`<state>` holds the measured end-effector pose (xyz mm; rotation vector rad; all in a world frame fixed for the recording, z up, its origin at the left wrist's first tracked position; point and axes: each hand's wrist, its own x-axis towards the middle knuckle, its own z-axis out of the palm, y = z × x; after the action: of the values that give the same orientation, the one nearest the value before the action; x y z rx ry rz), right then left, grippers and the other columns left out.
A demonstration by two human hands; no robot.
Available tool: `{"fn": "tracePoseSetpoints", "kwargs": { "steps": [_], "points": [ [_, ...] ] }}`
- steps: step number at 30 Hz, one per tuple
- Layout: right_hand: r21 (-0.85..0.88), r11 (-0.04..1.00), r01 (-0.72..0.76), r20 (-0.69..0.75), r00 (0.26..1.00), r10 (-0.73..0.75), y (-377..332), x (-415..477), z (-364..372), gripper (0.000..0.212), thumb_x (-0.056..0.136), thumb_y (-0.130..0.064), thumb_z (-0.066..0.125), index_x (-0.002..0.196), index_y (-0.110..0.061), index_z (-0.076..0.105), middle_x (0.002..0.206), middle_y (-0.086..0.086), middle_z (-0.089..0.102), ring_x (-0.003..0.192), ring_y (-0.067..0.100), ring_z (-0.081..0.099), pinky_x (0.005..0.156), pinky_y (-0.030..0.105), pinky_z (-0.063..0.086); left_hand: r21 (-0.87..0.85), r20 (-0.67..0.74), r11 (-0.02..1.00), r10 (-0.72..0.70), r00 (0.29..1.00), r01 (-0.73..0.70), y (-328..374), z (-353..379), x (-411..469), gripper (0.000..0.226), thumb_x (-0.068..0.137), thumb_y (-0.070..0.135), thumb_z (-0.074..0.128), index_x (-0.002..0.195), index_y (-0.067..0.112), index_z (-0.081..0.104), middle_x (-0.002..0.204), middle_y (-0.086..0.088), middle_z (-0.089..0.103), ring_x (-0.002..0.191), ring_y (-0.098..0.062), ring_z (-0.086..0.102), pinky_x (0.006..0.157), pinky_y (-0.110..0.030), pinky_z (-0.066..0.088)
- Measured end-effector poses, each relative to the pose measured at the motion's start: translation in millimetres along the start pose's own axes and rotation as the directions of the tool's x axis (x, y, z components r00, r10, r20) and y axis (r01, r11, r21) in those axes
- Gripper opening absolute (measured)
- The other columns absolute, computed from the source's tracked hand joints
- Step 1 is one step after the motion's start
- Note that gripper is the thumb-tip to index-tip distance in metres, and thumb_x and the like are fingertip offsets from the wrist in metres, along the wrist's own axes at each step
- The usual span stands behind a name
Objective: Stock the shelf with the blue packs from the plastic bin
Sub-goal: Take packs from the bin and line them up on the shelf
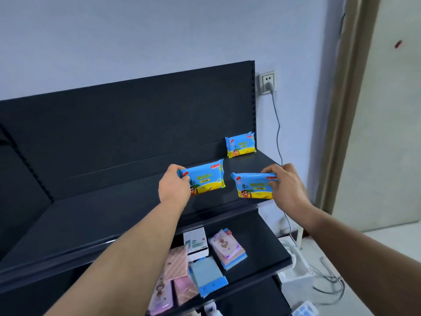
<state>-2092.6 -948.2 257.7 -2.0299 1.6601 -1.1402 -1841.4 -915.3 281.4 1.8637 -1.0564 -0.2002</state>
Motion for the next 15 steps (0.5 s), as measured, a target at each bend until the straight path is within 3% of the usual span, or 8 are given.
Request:
{"fn": "tracePoseSetpoints", "kwargs": {
  "steps": [3,7,15],
  "points": [
    [0.003,1.0,0.003,0.006,1.0,-0.003,13.8,26.2,7.2,0.035,0.09,0.0,0.048,0.106,-0.029,0.059,0.104,-0.005,0.039,0.083,0.014,0.047,0.052,0.018,0.033,0.026,0.007,1.0,-0.001,1.0,0.001,6.8,25.2,21.5,0.01,0.094,0.018,0.054,0.098,0.027,0.054,0.089,0.008,0.053,0.076,-0.012,0.059,0.068,-0.037,0.058],
    [-0.003,1.0,0.02,0.018,1.0,-0.02,28.6,68.7,22.8,0.035,0.088,0.001,0.05,0.106,-0.028,0.06,0.1,-0.005,0.039,0.082,0.016,0.05,0.061,0.028,0.045,0.063,0.026,0.998,0.015,1.0,-0.016,13.2,62.5,58.5,0.009,0.094,0.021,0.056,0.101,0.027,0.056,0.092,0.008,0.055,0.084,-0.014,0.06,0.071,-0.039,0.058],
    [-0.024,1.0,0.009,0.1,0.995,-0.006,57.6,158.3,50.0,0.034,0.089,-0.002,0.05,0.107,-0.029,0.059,0.1,-0.003,0.041,0.086,0.019,0.051,0.07,0.031,0.044,0.078,0.125,0.995,0.046,0.991,-0.056,29.8,148.7,142.1,0.009,0.094,0.021,0.056,0.098,0.028,0.057,0.096,0.009,0.057,0.083,-0.015,0.059,0.065,-0.034,0.054]
  ]
}}
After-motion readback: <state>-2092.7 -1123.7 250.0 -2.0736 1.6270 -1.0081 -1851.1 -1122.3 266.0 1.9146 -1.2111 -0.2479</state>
